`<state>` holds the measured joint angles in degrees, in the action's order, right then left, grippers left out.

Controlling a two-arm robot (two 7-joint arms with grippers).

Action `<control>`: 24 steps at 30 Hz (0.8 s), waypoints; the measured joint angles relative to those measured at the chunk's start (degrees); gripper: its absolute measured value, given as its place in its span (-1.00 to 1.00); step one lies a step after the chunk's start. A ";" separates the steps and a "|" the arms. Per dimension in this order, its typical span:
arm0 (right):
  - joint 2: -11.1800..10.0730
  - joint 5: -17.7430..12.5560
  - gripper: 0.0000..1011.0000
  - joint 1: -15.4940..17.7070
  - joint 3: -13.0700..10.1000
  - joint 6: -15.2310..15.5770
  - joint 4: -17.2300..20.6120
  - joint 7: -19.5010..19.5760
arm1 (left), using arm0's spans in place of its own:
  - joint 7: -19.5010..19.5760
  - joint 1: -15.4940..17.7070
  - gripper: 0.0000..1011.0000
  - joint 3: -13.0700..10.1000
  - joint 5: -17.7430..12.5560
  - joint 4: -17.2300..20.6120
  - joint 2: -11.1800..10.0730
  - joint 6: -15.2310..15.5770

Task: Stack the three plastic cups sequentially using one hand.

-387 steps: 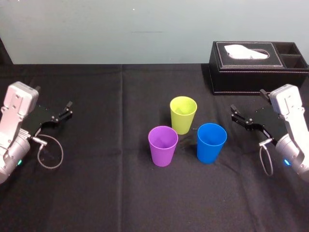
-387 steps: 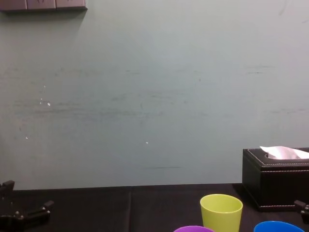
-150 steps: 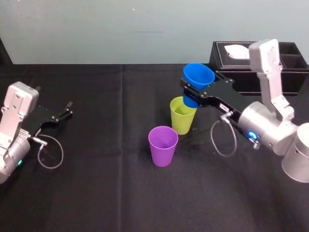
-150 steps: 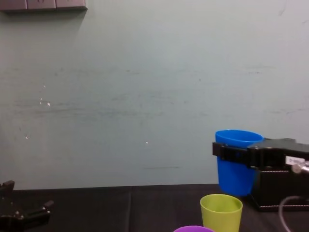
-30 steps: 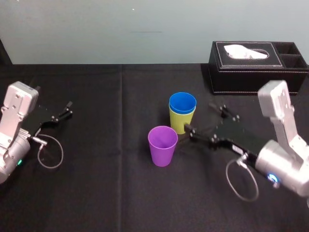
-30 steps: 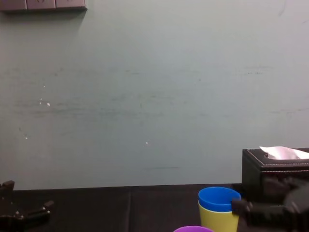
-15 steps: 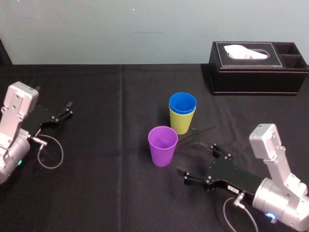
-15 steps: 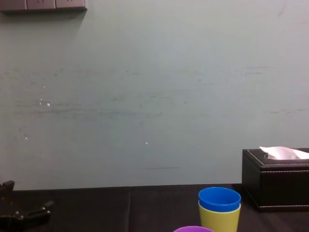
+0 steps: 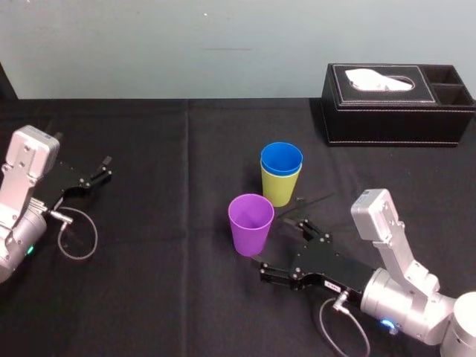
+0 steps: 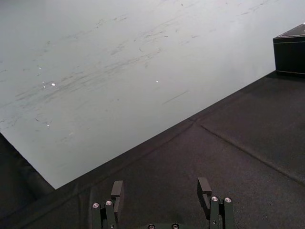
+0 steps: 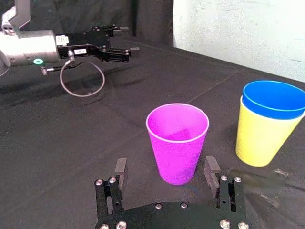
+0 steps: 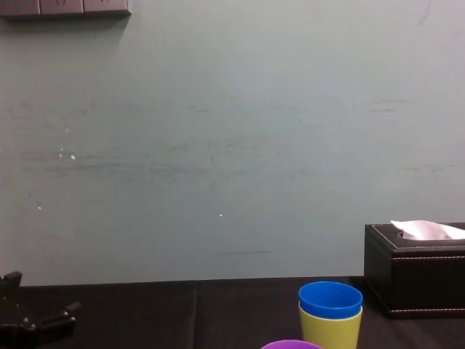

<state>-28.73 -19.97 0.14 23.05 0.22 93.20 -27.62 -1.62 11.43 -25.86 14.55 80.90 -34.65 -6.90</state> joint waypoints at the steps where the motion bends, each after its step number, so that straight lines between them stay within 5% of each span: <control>1: 0.43 0.06 0.99 -0.46 0.20 -0.05 -0.61 0.02 | 0.00 0.00 1.00 0.00 0.00 0.00 0.00 0.00; 24: 6.32 2.82 0.99 -7.08 3.03 -1.77 -7.94 1.34 | 0.00 0.00 1.00 0.00 0.00 0.00 0.00 0.00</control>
<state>-22.41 -17.15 -6.93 26.08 -1.55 85.26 -26.28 -1.62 11.43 -25.86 14.55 80.90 -34.64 -6.91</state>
